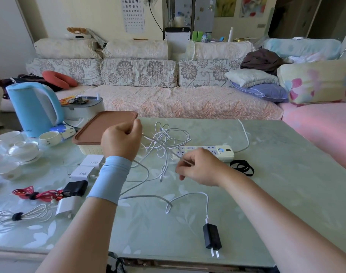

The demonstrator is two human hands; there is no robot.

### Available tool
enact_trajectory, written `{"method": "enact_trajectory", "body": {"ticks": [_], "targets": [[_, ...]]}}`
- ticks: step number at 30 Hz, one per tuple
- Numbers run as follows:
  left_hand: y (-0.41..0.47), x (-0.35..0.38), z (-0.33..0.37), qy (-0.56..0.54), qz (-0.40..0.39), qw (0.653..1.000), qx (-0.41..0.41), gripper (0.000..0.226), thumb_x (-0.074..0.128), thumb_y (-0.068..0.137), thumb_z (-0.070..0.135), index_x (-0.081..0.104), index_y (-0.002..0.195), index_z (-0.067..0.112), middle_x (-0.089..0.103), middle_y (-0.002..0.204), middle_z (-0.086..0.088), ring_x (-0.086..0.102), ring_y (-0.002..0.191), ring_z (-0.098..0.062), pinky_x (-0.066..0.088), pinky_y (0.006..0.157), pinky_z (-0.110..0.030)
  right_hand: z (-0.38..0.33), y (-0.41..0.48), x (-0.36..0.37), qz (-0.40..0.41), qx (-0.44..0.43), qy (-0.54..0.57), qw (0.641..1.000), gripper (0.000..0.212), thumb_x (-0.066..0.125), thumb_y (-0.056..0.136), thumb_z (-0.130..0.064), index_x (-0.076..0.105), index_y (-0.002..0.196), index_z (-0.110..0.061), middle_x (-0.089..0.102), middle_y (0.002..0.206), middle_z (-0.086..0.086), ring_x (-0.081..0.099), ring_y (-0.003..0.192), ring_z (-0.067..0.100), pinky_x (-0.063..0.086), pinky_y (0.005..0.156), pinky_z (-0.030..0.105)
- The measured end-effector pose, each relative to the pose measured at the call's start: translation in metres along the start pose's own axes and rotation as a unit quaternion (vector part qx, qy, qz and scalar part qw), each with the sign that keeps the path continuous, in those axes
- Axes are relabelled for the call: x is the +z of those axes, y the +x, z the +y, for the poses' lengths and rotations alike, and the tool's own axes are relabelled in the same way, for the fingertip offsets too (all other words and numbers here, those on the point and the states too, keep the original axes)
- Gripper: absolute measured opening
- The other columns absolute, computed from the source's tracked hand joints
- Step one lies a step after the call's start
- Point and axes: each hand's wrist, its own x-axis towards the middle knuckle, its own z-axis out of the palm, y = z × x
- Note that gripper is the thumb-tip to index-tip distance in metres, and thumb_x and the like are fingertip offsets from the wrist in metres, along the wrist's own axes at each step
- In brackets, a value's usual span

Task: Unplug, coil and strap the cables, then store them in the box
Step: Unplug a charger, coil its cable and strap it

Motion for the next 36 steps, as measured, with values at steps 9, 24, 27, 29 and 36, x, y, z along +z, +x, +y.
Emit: {"method": "enact_trajectory", "body": {"ticks": [9, 24, 27, 29, 36], "targets": [[0.017, -0.022, -0.025, 0.131, 0.178, 0.975, -0.01, 0.047, 0.045, 0.092, 0.035, 0.043, 0.053, 0.009, 0.037, 0.055, -0.008, 0.039, 0.057, -0.029, 0.024, 0.05, -0.034, 0.031, -0.001, -0.022, 0.017, 0.106, -0.311, 0.944, 0.019, 0.049, 0.088, -0.033, 0.061, 0.079, -0.023, 0.071, 0.079, -0.006, 0.063, 0.084, 0.019, 0.046, 0.068, 0.029], [-0.024, 0.03, 0.023, 0.027, -0.098, 0.955, 0.28, 0.062, 0.032, 0.064, 0.005, 0.062, 0.118, 0.013, 0.063, 0.114, -0.006, 0.054, 0.105, -0.029, 0.041, 0.095, -0.038, 0.02, 0.014, -0.009, 0.129, -0.007, -0.167, 0.977, 0.028, 0.037, 0.105, -0.026, 0.063, 0.114, -0.022, 0.067, 0.098, -0.003, 0.056, 0.087, 0.021, 0.034, 0.069, 0.03], [-0.044, 0.051, 0.035, 0.048, -0.181, 0.919, 0.346, 0.054, 0.042, 0.071, 0.011, 0.061, 0.122, 0.015, 0.064, 0.115, -0.002, 0.053, 0.109, -0.024, 0.037, 0.103, -0.035, 0.02, 0.013, -0.006, 0.172, -0.05, -0.167, 0.969, 0.026, 0.041, 0.104, -0.024, 0.063, 0.116, -0.018, 0.07, 0.109, 0.006, 0.061, 0.101, 0.028, 0.033, 0.07, 0.03], [-0.049, 0.062, 0.027, 0.076, -0.211, 0.919, 0.325, 0.047, 0.044, 0.075, 0.012, 0.063, 0.117, 0.014, 0.066, 0.103, -0.005, 0.055, 0.098, -0.03, 0.041, 0.096, -0.039, 0.02, 0.013, -0.007, 0.209, -0.055, -0.137, 0.967, 0.021, 0.051, 0.101, -0.023, 0.065, 0.115, -0.018, 0.071, 0.103, 0.005, 0.063, 0.095, 0.026, 0.036, 0.07, 0.029], [-0.044, 0.062, 0.019, 0.15, -0.297, 0.911, 0.243, 0.045, 0.025, 0.088, 0.029, 0.068, 0.1, 0.023, 0.061, 0.1, -0.004, 0.055, 0.103, -0.028, 0.04, 0.085, -0.034, 0.016, -0.001, -0.012, 0.113, 0.057, 0.063, 0.99, 0.05, 0.07, 0.078, -0.054, 0.055, 0.122, -0.035, 0.055, 0.085, -0.014, 0.055, 0.085, 0.008, 0.041, 0.075, 0.023]]}}
